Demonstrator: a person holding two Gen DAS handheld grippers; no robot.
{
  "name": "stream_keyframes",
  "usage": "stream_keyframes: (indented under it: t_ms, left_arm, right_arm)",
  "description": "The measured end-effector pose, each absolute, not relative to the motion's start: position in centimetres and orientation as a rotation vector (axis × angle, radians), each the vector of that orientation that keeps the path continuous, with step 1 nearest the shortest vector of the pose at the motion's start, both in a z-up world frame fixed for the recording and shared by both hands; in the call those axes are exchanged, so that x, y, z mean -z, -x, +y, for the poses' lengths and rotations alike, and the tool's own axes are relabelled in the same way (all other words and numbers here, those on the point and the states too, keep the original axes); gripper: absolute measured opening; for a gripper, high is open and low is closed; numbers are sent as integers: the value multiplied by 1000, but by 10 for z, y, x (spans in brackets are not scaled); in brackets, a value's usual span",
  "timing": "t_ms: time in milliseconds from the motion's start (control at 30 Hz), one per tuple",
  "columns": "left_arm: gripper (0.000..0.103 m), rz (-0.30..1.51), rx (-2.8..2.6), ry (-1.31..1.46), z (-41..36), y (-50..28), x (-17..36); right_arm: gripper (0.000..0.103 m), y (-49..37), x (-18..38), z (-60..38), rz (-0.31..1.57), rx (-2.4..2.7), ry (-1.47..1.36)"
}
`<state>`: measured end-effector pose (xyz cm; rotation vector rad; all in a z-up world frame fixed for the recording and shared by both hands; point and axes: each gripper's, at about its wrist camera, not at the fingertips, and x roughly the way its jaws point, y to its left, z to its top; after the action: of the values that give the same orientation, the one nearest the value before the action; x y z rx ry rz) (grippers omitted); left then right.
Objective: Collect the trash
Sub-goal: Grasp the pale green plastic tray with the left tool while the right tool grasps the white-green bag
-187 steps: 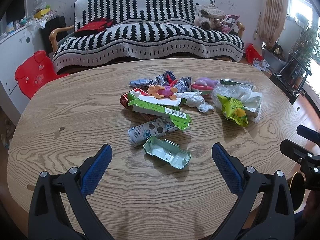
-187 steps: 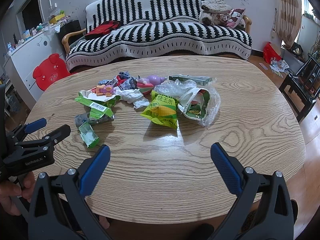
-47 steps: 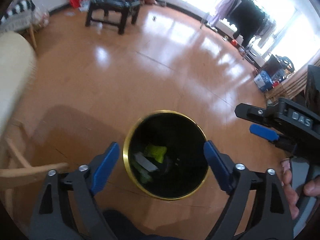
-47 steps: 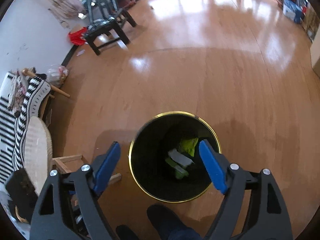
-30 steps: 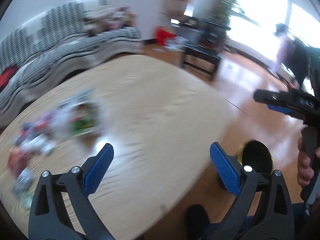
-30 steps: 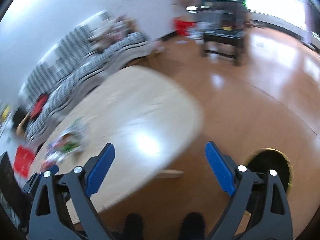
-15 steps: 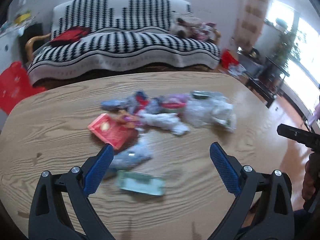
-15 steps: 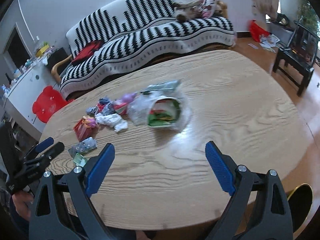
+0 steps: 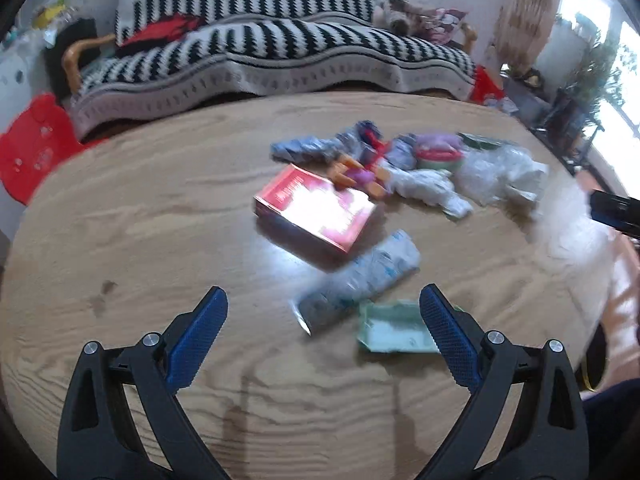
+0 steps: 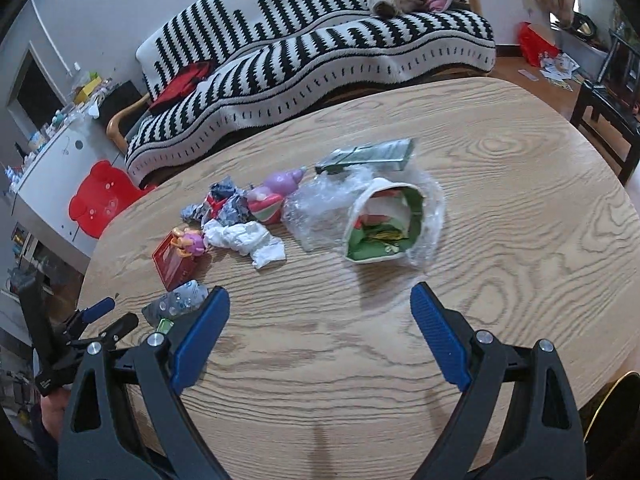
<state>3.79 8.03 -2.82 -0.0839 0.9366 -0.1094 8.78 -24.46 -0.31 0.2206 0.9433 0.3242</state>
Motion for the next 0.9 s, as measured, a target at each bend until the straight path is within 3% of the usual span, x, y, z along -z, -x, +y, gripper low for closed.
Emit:
stream_keyframes:
  t_ms: [233, 733, 800, 833, 867, 900]
  left_arm:
    - [94, 1075, 124, 194, 51, -39, 54]
    - [93, 1104, -72, 364, 32, -60, 72]
    - [84, 1090, -68, 356, 30, -58, 71]
    - [66, 1080, -70, 341, 29, -57, 70]
    - [59, 1076, -62, 336, 28, -56, 69]
    - [59, 1076, -46, 342, 28, -55, 69]
  right_arm:
    - [88, -92, 6, -242, 949, -313, -199]
    - [88, -101, 9, -236, 950, -289, -186]
    - [88, -108, 10, -240, 943, -253, -188]
    - [85, -112, 12, -242, 945, -237, -189]
    - [79, -118, 15, -243, 953, -227, -190]
    - [76, -123, 18, -242, 964, -224, -193]
